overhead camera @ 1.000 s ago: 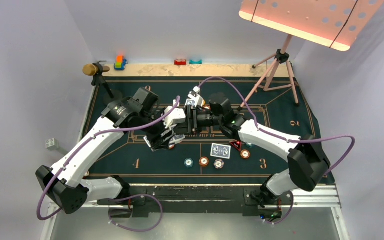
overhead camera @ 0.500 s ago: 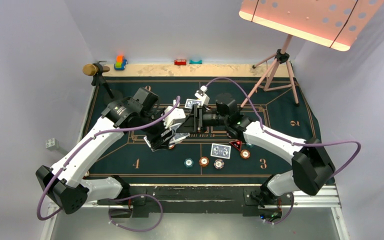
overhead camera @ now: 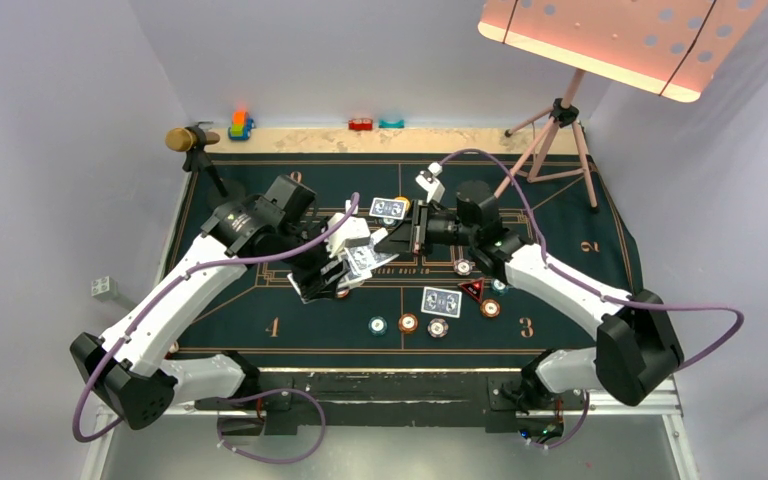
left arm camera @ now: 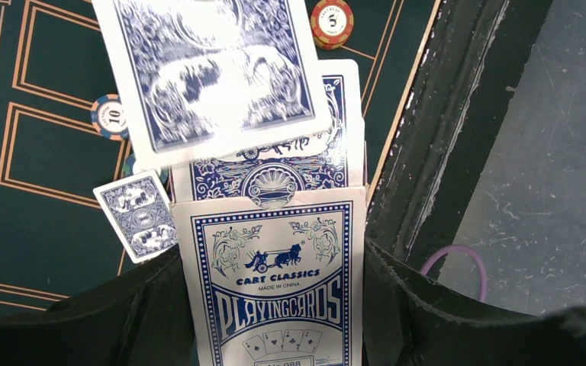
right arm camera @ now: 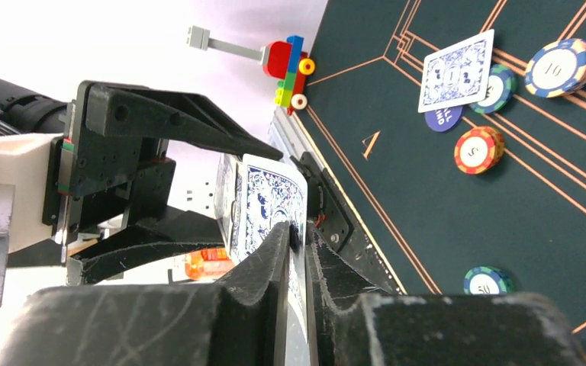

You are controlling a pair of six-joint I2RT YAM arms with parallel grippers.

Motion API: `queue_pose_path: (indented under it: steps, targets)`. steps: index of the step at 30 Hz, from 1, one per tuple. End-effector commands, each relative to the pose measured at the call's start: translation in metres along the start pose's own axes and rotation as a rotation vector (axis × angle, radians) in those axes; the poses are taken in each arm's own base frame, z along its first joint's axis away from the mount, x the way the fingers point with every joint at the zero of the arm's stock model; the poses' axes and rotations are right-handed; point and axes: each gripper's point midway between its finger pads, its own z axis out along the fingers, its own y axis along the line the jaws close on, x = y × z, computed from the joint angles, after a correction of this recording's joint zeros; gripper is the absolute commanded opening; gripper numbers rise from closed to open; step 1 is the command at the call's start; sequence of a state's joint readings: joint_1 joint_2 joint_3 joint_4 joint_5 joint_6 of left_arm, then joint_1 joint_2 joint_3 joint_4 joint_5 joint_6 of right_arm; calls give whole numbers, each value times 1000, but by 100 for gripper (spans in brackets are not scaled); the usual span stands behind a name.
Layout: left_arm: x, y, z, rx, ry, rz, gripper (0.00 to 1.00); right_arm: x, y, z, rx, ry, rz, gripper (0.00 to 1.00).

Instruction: Distribute texas hold em gaming equipment

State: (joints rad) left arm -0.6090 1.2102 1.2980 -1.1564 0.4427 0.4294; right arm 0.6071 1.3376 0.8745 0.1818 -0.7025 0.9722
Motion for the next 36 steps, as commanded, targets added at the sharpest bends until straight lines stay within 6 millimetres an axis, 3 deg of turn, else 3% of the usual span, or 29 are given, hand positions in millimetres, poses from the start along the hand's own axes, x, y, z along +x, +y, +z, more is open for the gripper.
queue_pose_path:
  steps: [1, 9, 14, 18, 29, 32, 36]
  targets:
    - [-16, -4, -12, -4, -74, 26, 0, -7, 1, -11, -2, -19, -24, 10]
    - [-11, -5, -11, -6, -68, 25, 0, -37, 2, -24, 12, -87, -46, 6]
    - [-11, -7, -15, -9, -75, 28, 0, -55, -14, -11, 42, -96, -57, 6]
    - [-9, -8, -15, -10, -72, 27, 0, -55, -42, 30, 72, -35, -39, 7]
    - [-10, -8, -16, -8, -74, 23, 0, -25, -70, 164, 65, 151, -11, 5]
    - [-10, -9, -16, -5, -73, 23, 0, -26, -69, 191, 64, 159, -25, 7]
    - [-9, -9, -17, -9, -68, 24, 0, -24, -92, 211, 131, 160, -7, 13]
